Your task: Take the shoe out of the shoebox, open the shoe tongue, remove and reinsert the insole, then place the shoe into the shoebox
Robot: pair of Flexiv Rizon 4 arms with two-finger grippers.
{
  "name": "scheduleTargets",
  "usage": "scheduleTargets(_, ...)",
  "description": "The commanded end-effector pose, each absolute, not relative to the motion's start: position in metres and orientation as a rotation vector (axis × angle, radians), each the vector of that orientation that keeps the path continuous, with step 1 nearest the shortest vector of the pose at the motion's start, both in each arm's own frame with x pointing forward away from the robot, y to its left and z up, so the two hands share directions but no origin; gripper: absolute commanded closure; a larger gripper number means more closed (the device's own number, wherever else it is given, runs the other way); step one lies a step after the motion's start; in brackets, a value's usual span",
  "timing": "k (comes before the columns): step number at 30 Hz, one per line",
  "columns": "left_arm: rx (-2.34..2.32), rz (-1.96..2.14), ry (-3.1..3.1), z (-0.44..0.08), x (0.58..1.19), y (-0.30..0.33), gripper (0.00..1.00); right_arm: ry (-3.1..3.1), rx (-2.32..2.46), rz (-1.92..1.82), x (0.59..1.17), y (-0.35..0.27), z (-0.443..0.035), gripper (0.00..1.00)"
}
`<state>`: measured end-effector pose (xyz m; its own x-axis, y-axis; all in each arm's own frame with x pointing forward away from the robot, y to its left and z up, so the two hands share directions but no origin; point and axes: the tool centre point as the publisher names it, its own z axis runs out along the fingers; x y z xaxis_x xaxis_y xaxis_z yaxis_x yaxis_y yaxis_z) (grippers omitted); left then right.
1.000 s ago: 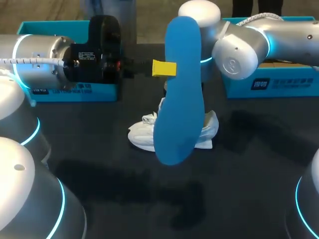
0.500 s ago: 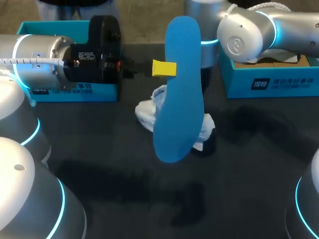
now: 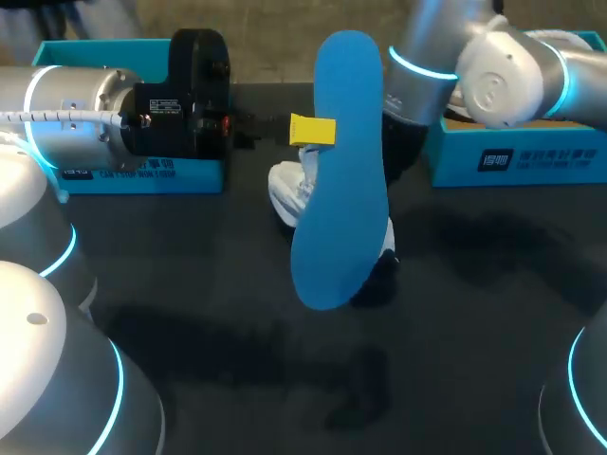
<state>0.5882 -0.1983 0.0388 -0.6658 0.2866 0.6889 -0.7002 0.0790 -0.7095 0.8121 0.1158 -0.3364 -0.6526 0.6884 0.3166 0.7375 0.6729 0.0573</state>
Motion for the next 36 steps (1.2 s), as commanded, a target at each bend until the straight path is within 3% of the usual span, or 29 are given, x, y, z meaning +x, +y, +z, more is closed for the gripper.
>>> scheduleTargets(1,0.418,1.683,-1.619,0.039,0.589,-0.199,1.00,-2.632,-1.167,-0.382,0.804,0.108,-0.335,1.00)
scheduleTargets(36,0.418,1.683,-1.619,0.039,0.589,-0.199,1.00,-2.114,-1.912,-0.405,0.780,0.123,-0.353,1.00)
